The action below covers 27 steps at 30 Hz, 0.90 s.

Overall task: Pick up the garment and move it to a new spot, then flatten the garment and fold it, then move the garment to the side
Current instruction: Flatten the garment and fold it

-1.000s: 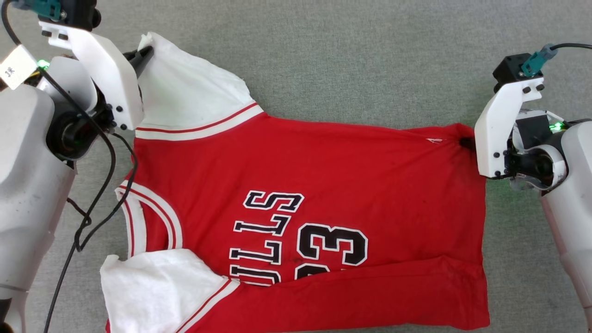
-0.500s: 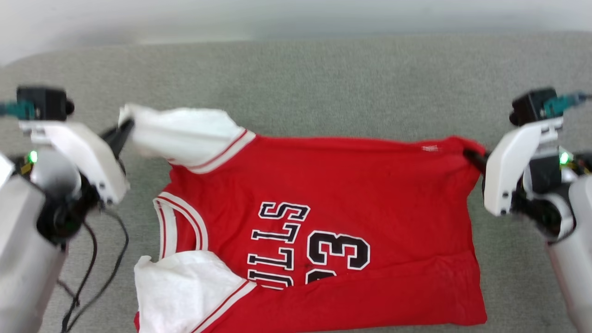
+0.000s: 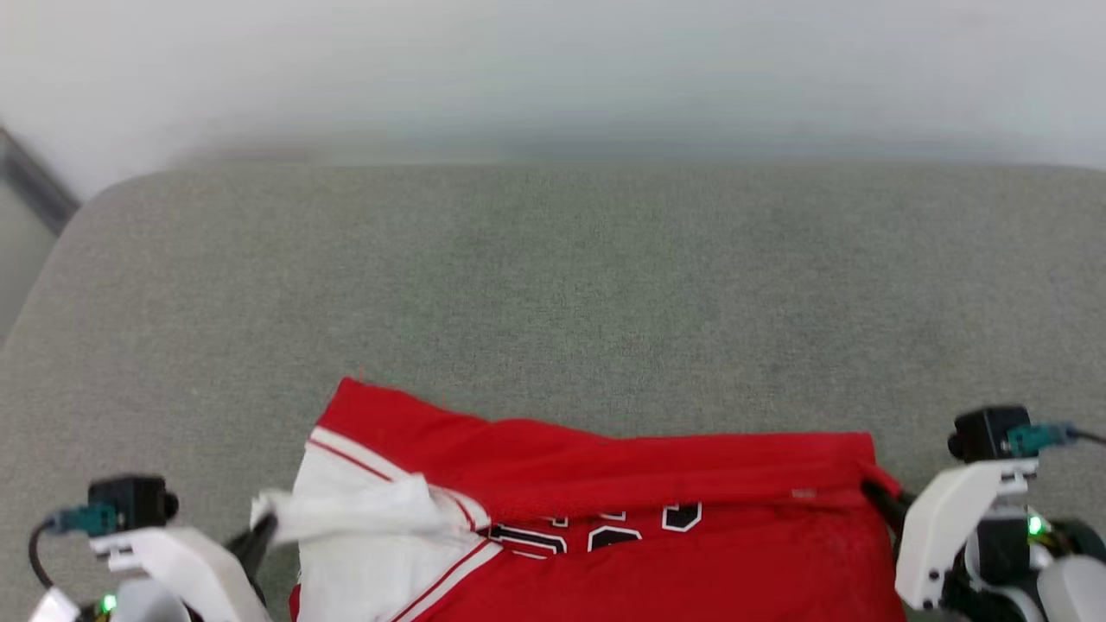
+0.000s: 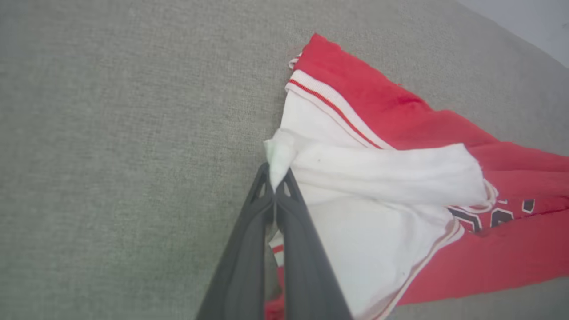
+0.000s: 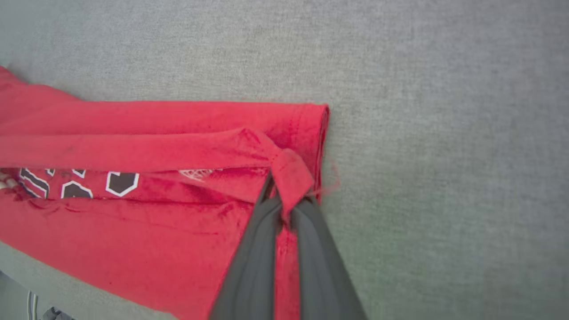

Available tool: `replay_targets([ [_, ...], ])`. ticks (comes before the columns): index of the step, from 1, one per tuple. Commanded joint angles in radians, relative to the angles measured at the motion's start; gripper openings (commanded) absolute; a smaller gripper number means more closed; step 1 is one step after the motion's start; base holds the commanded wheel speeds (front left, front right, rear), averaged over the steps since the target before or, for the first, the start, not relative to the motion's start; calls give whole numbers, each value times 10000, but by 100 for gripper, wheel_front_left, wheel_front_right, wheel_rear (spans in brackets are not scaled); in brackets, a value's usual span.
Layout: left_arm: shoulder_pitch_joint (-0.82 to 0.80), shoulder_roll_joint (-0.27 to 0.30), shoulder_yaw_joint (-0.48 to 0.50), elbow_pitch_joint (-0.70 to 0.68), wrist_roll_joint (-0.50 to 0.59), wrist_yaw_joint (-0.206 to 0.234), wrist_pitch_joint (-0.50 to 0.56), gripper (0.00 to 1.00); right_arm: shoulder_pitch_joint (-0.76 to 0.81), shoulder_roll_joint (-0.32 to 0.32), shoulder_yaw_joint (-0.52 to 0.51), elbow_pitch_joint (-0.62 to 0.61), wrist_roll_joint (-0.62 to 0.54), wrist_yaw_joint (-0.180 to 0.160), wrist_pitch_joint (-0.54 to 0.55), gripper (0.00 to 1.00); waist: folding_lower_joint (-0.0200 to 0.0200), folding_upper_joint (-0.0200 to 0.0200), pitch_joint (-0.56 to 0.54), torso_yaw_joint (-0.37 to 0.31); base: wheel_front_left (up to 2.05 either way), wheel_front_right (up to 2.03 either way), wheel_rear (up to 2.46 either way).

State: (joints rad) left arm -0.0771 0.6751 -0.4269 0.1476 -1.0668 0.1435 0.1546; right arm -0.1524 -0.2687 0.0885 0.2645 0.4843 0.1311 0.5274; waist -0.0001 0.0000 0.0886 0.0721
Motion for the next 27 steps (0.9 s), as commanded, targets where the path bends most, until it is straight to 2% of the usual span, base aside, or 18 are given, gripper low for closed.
replay_targets([
  [1, 202, 4, 39, -29, -31, 109, -17, 0, 233, 44, -92, -54, 9, -7, -115, 0, 1, 0, -95, 3, 0, 0, 0],
  [4, 799, -154, -25, -162, -234, 264, -51, 0, 802, 202, -256, -116, -3, -7, -194, 0, 1, 0, -188, -38, 0, 0, 0],
  [5, 949, -227, -73, -158, -278, 263, -80, 0, 972, 253, -300, -127, -1, -7, -226, 7, 1, 0, -211, -59, 0, 0, 0],
  [6, 1059, -326, -91, -113, -325, 298, -132, 0, 1141, 320, -340, -141, -20, -7, -279, 22, 1, 0, -236, -81, 0, 0, 0],
  [7, 1147, -426, -138, -65, -369, 284, -162, 6, 1289, 418, -395, -157, 17, -7, -320, 57, 1, 0, -247, -100, 0, 0, 0],
  [8, 1218, -530, -194, -15, -388, 236, -198, 29, 1432, 495, -452, -178, 2, -7, -417, 100, 1, 0, -254, -111, 0, 0, 0],
  [9, 1265, -622, -223, 30, -390, 173, -280, 58, 1530, 551, -503, -222, -41, -7, -558, 100, 1, 0, -258, -122, 0, 0, 0],
  [10, 1264, -703, -238, 79, -366, 164, -375, 100, 1614, 641, -542, -270, -31, -7, -713, 100, 1, 0, -263, -132, 0, 0, 0],
  [15, 977, -941, -275, -8, 190, 2, -1254, 100, 1997, 886, -656, -765, -48, -6, -1612, 100, 1, 0, -389, -113, 0, 0, 0],
  [19, 812, -981, -282, -351, 865, 31, -2166, 100, 2113, 869, -816, -1404, -87, -6, -1840, 100, 1, 0, -621, -100, 0, 0, 0],
  [25, 406, -1100, -293, -1027, 2072, 340, -3524, 100, 2138, 640, -1387, -1926, -162, -6, -1024, 100, 1, 0, -915, -15, 0, 0, 0],
  [27, 165, -1252, -219, -1433, 2925, 695, -3979, 100, 2053, 513, -1627, -2066, -272, -6, -283, 100, 1, 0, -912, 79, 0, 0, 0],
])
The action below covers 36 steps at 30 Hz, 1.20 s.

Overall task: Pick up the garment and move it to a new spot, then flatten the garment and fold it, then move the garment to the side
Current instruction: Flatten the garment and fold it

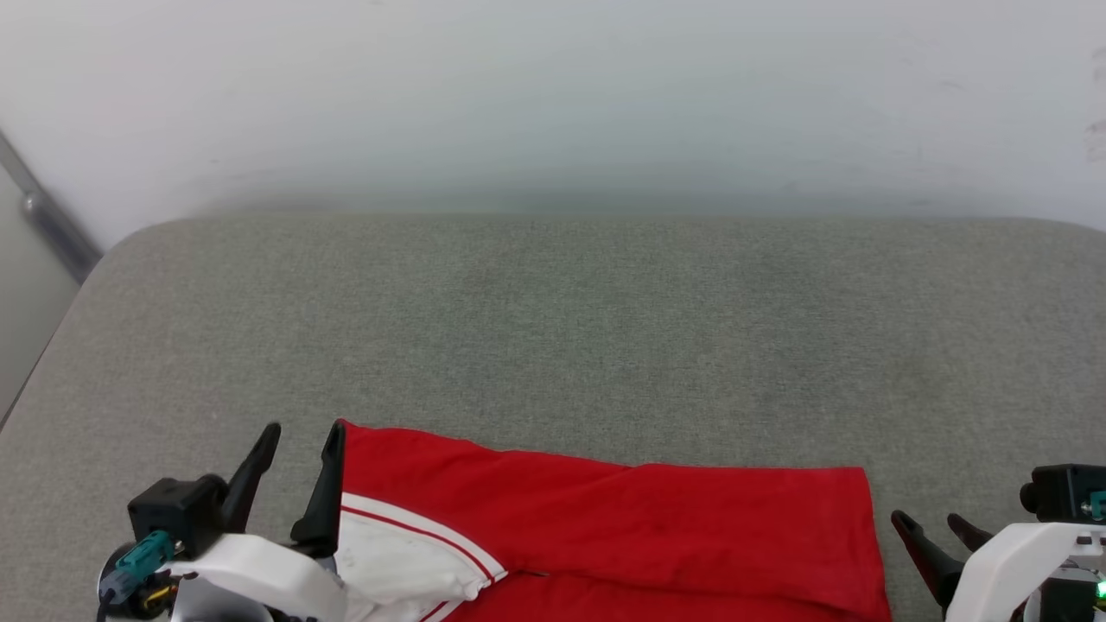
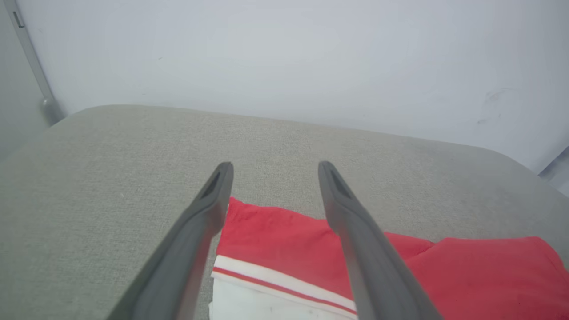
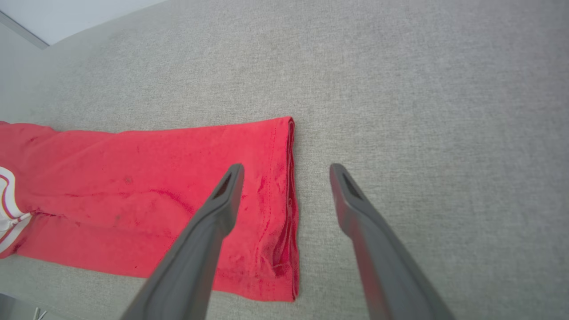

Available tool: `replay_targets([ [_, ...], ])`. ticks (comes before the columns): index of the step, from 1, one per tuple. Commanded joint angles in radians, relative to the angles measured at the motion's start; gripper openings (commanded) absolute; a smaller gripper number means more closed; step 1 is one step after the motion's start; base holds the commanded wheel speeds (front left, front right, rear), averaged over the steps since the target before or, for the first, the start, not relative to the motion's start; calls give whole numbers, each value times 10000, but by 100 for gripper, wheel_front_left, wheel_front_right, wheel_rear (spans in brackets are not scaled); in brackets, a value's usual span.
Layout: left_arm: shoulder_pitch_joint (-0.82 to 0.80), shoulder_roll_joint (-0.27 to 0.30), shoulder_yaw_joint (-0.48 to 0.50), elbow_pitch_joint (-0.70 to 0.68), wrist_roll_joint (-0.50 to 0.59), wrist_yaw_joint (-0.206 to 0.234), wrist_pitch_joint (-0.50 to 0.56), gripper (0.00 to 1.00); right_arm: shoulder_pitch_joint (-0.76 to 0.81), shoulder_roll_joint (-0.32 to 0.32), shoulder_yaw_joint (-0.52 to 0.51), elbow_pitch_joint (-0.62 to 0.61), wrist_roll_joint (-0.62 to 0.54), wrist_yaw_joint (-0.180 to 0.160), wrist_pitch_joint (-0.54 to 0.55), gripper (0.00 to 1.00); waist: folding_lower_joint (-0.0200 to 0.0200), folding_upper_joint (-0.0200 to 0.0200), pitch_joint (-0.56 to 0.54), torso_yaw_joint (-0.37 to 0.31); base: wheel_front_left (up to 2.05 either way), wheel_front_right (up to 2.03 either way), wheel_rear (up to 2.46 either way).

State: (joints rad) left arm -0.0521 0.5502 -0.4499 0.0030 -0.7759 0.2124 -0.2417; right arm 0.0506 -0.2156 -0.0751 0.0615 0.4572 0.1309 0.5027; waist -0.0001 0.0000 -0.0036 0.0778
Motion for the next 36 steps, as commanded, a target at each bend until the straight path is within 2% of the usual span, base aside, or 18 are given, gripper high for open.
replay_targets([
  [1, -134, -73, 48, -110, 279, 94, -97, 100, -15, -78, -64, -84, -26, -4, 216, 100, 1, 0, 37, 64, 0, 0, 0],
  [8, -271, -729, 464, -855, 1889, 528, -245, 100, -259, -301, -174, -116, -275, -4, 1308, 100, 1, 0, 433, 462, 0, 0, 0],
  [15, -264, -1264, 631, -910, 2656, 141, -252, 100, -476, -2, 12, 726, -195, -4, 1749, 100, 1, 0, 1016, 807, 0, 0, 0],
  [24, -576, -1697, 815, -550, 3095, -369, -254, 100, -407, 384, 529, 2226, 109, -4, 2851, 100, 1, 0, 1427, 934, 0, 0, 0],
  [25, -590, -1743, 839, -498, 3138, -424, -254, 100, -379, 439, 615, 2341, 176, -4, 3009, 77, 1, 0, 1432, 936, 0, 0, 0],
  [26, -603, -1782, 870, -461, 3183, -460, -254, 100, -380, 483, 684, 2409, 231, -2, 3124, 38, 1, 0, 1434, 939, 0, 0, 0],
  [27, -603, -1811, 894, -408, 3216, -500, -255, 100, -407, 492, 743, 2415, 262, -2, 3177, 3, 1, 0, 1426, 942, 0, 0, 0],
  [28, -573, -1857, 935, -326, 3299, -550, -255, 100, -496, 481, 814, 2345, 292, 10, 3206, 0, 1, 0, 1377, 931, 0, 0, 0],
  [36, -189, -1796, 1065, -53, 3587, -603, -255, 100, -970, -125, 648, 1204, 269, 7, 2787, 0, 1, 0, 850, 662, 0, 0, 0],
])
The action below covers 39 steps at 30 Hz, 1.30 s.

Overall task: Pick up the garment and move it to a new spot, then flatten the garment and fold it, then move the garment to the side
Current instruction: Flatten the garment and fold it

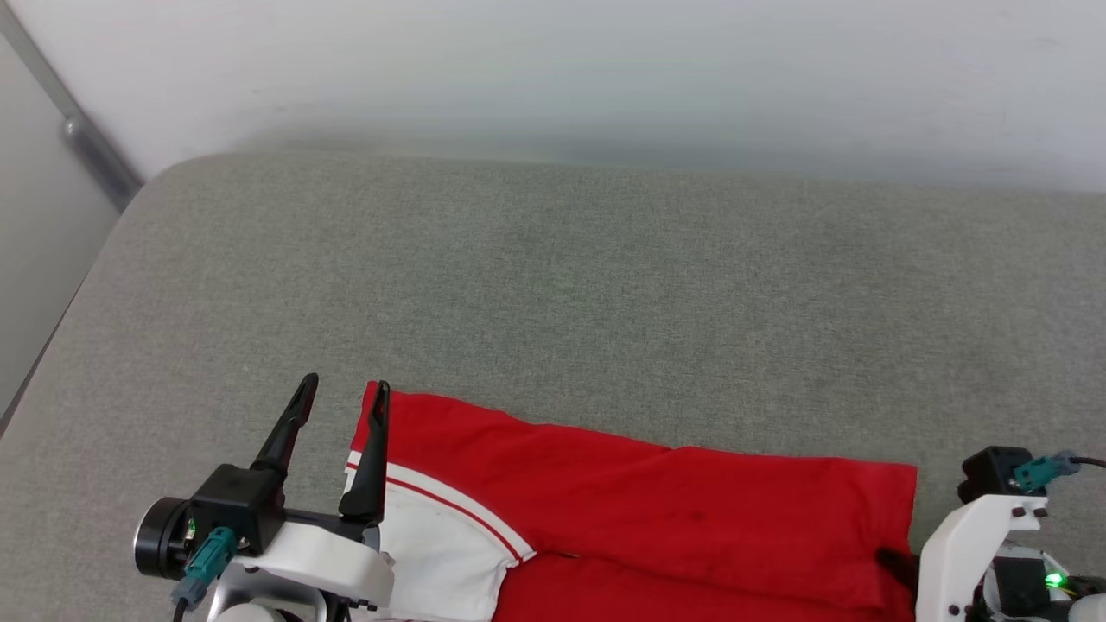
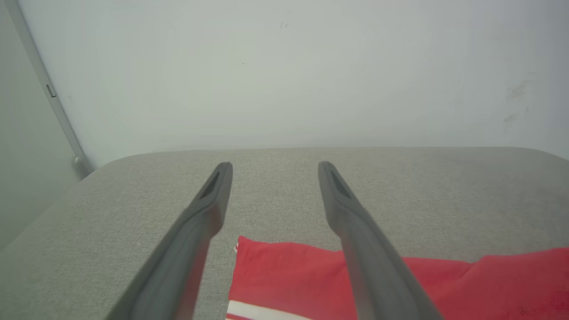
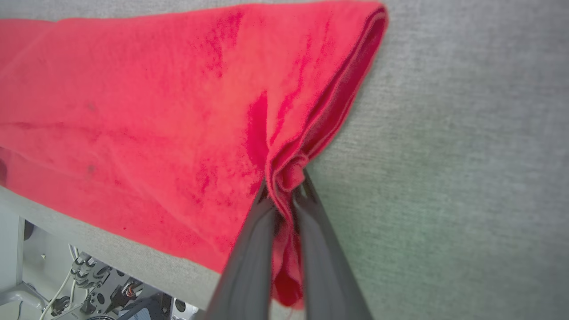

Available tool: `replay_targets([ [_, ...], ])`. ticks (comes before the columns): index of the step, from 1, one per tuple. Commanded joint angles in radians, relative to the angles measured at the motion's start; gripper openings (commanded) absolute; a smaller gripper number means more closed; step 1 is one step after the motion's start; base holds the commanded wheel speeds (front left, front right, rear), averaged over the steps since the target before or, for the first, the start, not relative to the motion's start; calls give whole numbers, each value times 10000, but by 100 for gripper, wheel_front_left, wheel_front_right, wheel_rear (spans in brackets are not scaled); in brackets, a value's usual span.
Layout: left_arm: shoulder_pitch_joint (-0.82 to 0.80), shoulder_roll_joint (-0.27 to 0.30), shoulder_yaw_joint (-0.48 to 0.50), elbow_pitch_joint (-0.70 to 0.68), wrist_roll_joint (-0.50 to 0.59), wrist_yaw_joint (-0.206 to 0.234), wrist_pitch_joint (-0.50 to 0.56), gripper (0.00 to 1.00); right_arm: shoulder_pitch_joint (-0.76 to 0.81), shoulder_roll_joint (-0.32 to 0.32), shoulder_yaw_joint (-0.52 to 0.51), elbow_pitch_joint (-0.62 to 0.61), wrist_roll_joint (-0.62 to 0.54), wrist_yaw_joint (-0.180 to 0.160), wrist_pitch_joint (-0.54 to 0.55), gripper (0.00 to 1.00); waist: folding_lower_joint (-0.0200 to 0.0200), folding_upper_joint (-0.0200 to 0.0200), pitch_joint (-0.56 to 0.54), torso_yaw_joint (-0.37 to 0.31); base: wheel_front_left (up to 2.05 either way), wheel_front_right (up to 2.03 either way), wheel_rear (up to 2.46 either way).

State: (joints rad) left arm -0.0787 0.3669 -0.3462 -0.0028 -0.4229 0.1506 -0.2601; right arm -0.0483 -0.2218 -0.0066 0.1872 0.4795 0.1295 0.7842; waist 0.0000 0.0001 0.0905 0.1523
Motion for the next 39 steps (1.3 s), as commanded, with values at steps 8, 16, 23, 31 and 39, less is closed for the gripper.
replay_targets([
  [8, 240, 159, 15, 53, 176, 147, -64, 100, 52, -426, -1486, -374, -141, 8, 35, 0, 0, -1, -274, -482, 0, 0, 0],
  [16, 248, 197, -79, 123, 241, 208, -36, 100, 266, -148, -3882, -695, -142, 8, 481, 0, 0, -1, -418, -743, 0, 0, 0],
  [23, 304, 169, -170, 139, 207, 270, 31, 100, -274, 1413, -4744, -1107, 3058, 10, 2742, 0, 0, -1, -644, -738, 0, 0, 0],
  [31, 191, 138, -299, 144, 158, 187, 73, 100, -253, 1729, -3423, -193, 7238, 10, 3696, 0, 0, -1, -816, -247, 0, 0, 0],
  [39, -230, -20, -545, 234, 186, -2, 68, 100, -705, 1723, -169, 686, 9215, 11, 1994, 0, 0, -1, -566, 557, 0, 0, 0],
])
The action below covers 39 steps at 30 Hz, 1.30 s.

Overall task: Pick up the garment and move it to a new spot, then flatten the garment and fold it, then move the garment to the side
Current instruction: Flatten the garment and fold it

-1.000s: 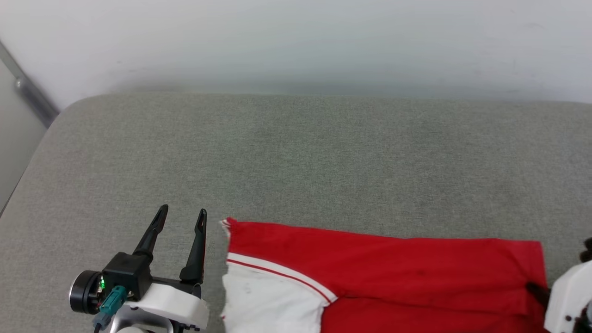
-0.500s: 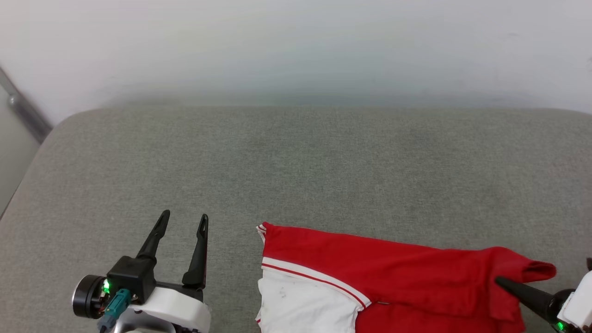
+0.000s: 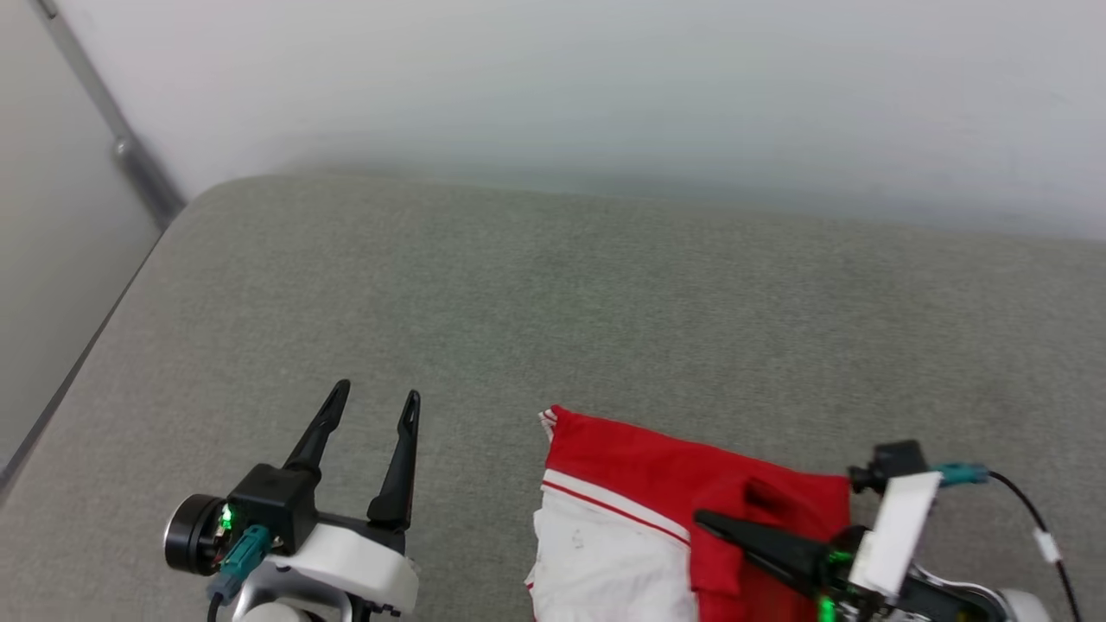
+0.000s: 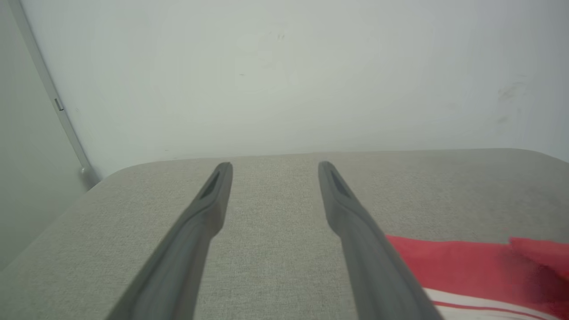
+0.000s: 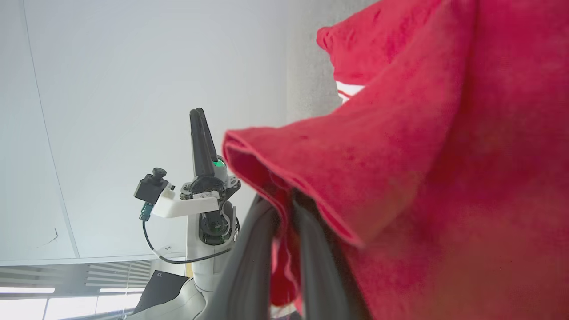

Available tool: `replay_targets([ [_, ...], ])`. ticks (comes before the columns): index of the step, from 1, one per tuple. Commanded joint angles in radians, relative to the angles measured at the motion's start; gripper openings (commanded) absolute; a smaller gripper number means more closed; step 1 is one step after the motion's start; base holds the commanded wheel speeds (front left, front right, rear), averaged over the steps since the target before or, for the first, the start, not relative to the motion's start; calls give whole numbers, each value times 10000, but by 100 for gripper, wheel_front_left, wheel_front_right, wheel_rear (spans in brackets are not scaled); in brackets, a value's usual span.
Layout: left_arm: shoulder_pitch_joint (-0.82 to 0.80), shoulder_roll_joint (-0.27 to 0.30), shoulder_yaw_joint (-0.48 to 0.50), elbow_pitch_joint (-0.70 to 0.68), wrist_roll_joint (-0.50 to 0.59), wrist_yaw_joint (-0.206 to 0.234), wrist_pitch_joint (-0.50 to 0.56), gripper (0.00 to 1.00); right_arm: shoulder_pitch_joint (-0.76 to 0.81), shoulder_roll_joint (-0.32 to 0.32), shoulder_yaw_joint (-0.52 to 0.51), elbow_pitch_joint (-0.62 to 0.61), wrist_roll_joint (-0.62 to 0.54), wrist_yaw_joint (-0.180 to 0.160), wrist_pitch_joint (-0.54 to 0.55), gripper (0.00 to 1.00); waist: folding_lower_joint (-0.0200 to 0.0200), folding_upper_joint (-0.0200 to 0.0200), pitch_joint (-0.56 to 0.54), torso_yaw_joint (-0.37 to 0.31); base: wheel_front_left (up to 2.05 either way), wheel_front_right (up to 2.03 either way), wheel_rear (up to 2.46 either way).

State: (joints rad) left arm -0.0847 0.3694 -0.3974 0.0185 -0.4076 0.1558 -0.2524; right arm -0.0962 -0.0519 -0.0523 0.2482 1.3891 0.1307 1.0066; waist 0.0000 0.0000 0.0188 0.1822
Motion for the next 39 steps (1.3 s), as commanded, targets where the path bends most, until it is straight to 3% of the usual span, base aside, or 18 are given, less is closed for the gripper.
replay_targets([
  [1, -244, -81, -62, 39, 35, -95, -16, 100, -351, 24, 684, 180, 173, 0, -506, 0, 0, 0, 221, 359, 0, 0, 0],
  [5, -543, -224, -145, 150, 70, -218, -47, 100, -964, 22, 2003, 673, 423, 0, -1533, 0, 0, 0, 483, 708, 0, 0, 0],
  [10, -843, -464, -136, 380, 100, -345, -103, 100, -1748, 20, 3508, 1930, -712, 0, -3163, 0, 0, 0, 816, 953, 0, 0, 0],
  [11, -861, -492, -130, 415, 88, -375, -113, 100, -1810, 23, 3643, 2056, -821, 0, -3335, 13, 0, 0, 841, 950, 0, 0, 0],
  [12, -869, -513, -111, 442, 95, -379, -119, 100, -1896, 12, 3767, 2158, -879, 0, -3540, 44, 0, 0, 863, 932, 0, 0, 0],
  [13, -879, -539, -95, 463, 107, -394, -125, 100, -1954, 9, 3907, 2232, -865, 0, -3684, 100, 0, 0, 888, 908, 0, 0, 0],
  [18, -878, -573, 4, 554, 188, -476, -138, 100, -2311, 16, 4550, 2210, -1363, 0, -4529, 100, 0, 0, 906, 726, 0, 0, 0],
  [24, -788, -562, 104, 585, 261, -486, -145, 100, -2677, -385, 5337, 1571, -2805, 0, -5687, 100, 0, 0, 777, 491, 0, 0, 0],
  [28, -613, -613, 252, 544, 276, -437, -145, 100, -2857, -1002, 5554, 1341, -5020, -2, -7508, 100, 0, 0, 600, 272, 0, 0, 0],
  [33, -300, -652, 527, 494, 238, -329, -147, 100, -2367, -1421, 4322, 1313, -7678, -2, -9475, 100, 0, 0, 326, -141, 0, 0, 0],
  [39, 66, -663, 938, 464, 245, -176, -138, 100, -1105, -1375, 1849, 280, -10169, -2, -10574, 100, 0, 0, -34, -645, 0, 0, 0],
])
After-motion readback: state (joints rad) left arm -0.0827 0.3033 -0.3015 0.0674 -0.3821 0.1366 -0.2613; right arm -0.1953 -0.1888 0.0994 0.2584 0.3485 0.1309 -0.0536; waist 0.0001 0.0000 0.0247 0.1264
